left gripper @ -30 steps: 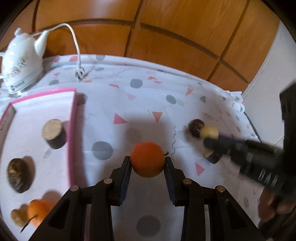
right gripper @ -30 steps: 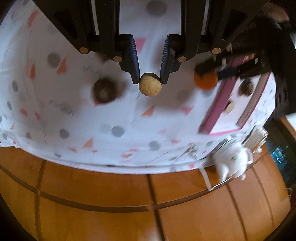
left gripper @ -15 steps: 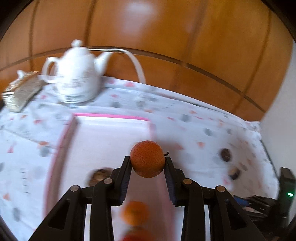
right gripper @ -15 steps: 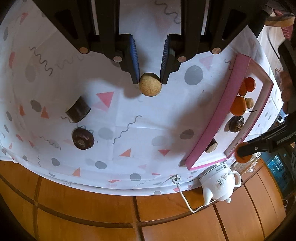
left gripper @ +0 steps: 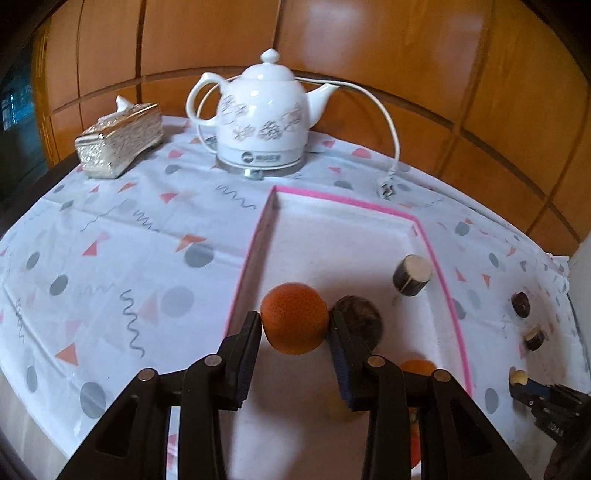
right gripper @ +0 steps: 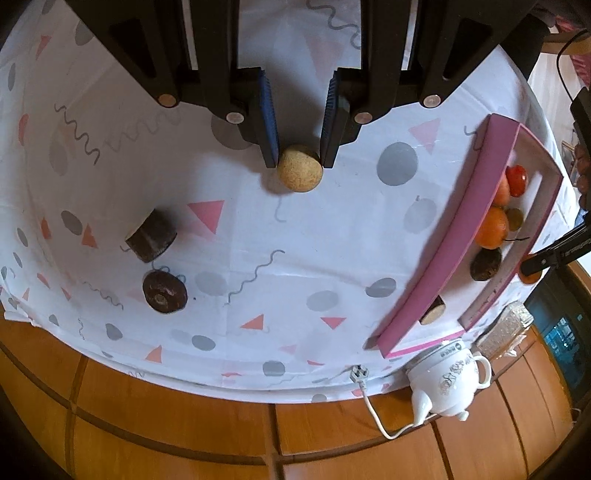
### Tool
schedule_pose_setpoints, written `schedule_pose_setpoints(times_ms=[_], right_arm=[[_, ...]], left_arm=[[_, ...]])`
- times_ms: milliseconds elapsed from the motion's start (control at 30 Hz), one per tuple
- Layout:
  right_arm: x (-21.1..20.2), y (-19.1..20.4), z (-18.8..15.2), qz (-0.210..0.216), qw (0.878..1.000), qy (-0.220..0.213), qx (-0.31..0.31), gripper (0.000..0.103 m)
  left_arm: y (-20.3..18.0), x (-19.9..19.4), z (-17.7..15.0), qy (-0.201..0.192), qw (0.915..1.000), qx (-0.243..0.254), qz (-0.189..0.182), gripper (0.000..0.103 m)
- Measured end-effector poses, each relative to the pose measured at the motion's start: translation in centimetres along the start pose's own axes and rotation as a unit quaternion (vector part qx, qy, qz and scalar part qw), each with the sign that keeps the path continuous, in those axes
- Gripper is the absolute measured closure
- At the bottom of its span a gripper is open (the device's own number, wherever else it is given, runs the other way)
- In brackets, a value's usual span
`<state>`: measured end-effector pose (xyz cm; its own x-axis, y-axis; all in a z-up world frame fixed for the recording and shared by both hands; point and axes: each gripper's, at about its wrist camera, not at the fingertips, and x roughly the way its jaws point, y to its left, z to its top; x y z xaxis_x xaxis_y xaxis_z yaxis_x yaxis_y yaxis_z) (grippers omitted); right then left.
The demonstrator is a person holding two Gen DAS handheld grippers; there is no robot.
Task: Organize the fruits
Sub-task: 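Carry the orange into the pink tray and open the left tool, then carry the small tan fruit into the pink tray and open the right tool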
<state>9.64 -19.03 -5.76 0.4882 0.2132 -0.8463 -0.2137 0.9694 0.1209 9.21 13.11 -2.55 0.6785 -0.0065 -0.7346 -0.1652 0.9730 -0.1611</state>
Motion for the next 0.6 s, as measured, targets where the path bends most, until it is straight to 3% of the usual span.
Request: schedule_pose_setpoints(times_ms=[200,267,600], right_arm=[[-0.1,0.3,-0.1,-0.01,1.0,-0.001,-0.004,0.08],[-0.1,0.4,-0.1,-0.013,1.0,-0.002,-0.006,0.08],[-1.1,0.8,0.1,-0.009,1.0,-0.015,0.004,0.081]], left_arm=[[1.0,-1.0,-0.5,-0.008,0.9998,-0.016,0.001,0.063],[1.1,-1.4,-0.6,-0.011,0.9997,-0.021,-0.001,0.053],[1.0,-3.1,-1.5,-0.017,0.9996,-0.024,-0.003,0.044]])
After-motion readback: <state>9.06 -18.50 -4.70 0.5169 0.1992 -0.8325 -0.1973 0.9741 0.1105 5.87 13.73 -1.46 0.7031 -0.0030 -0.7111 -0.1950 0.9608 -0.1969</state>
